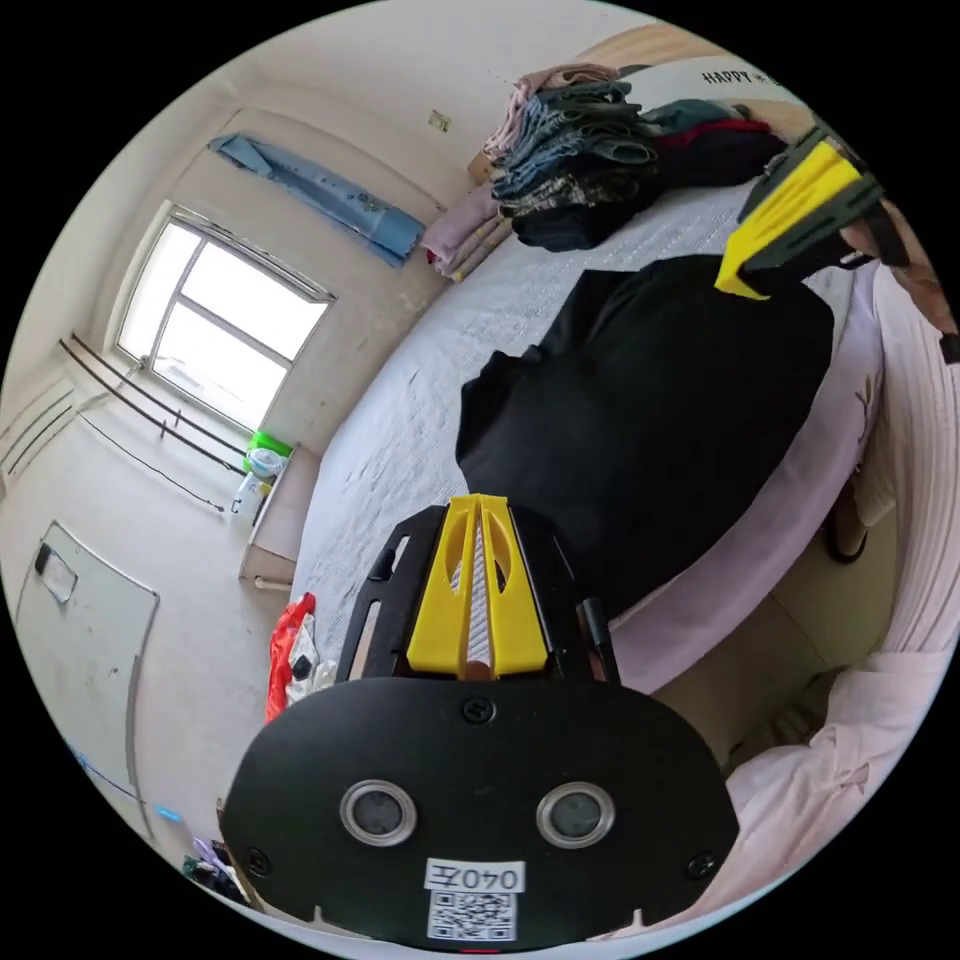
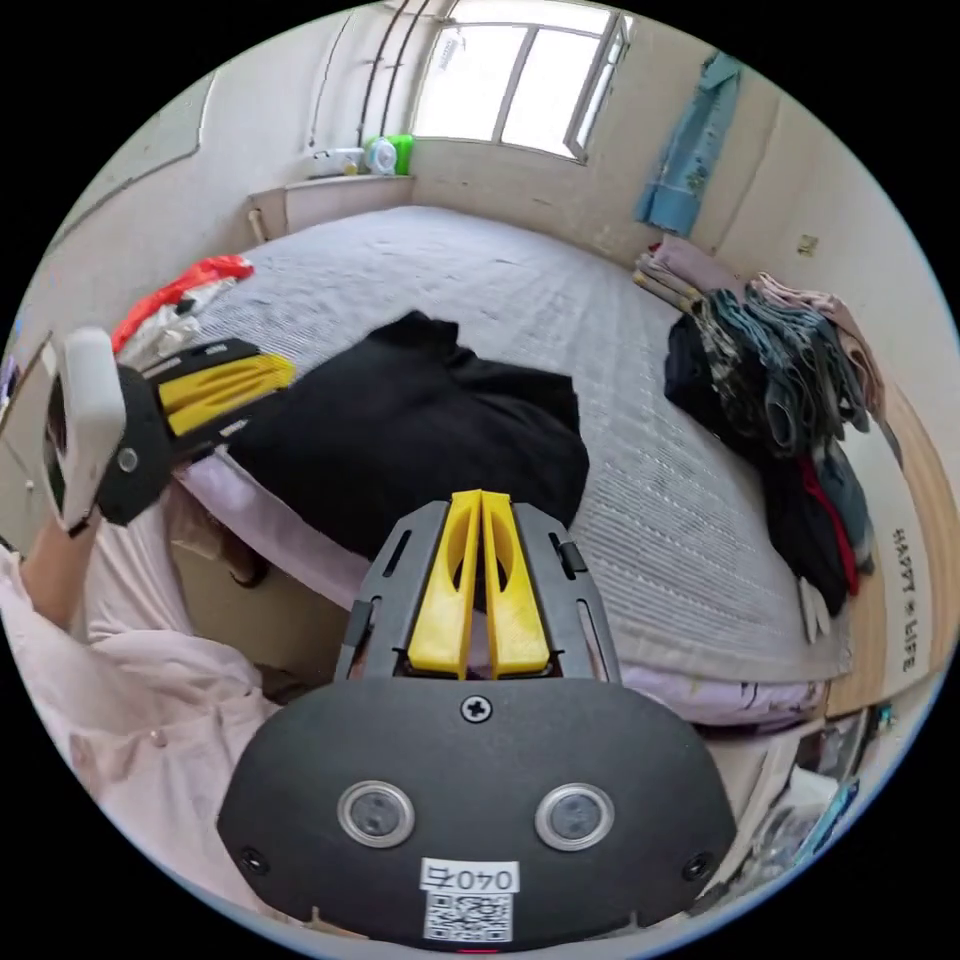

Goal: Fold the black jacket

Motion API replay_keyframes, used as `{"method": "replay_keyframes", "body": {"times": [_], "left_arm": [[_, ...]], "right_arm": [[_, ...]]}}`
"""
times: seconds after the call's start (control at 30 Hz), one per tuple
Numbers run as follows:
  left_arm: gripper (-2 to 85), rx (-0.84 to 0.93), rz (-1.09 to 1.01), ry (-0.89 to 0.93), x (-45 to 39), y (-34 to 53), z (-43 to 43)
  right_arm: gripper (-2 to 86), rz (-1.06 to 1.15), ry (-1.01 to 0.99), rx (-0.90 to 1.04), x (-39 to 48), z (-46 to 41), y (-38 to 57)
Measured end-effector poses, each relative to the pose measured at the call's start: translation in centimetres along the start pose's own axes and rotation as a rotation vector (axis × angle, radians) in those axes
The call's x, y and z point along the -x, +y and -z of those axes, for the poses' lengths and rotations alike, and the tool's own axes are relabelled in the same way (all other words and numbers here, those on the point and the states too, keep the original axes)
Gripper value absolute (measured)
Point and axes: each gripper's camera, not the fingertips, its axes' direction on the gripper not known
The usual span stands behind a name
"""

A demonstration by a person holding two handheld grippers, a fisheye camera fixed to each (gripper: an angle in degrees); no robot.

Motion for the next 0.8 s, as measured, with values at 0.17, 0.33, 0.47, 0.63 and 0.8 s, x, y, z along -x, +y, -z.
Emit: {"method": "replay_keyframes", "body": {"times": [0.17,0.33,0.47,0.63,0.8], "left_arm": [[-0.9,0.099,0.000,0.037,-1.2,1.5,-3.3],[-0.9,0.125,0.016,0.095,2.6,0.7,-2.7],[-0.9,-0.051,0.114,0.018,6.7,-2.0,-1.5],[-0.9,-0.057,0.097,0.027,6.1,-7.3,-5.7],[-0.9,0.137,0.129,0.279,5.6,-4.9,-14.5]], "right_arm": [[-0.9,-0.133,-0.008,0.159,-0.3,-6.0,3.1],[-1.0,-0.180,-0.093,0.071,-3.0,-2.0,3.1],[-1.0,-0.197,-0.054,-0.110,-3.9,0.3,1.4],[-1.0,-0.143,0.014,-0.085,-1.6,-4.7,-2.5],[-1.0,-0.247,-0.127,-0.050,-3.4,-11.3,0.4]]}}
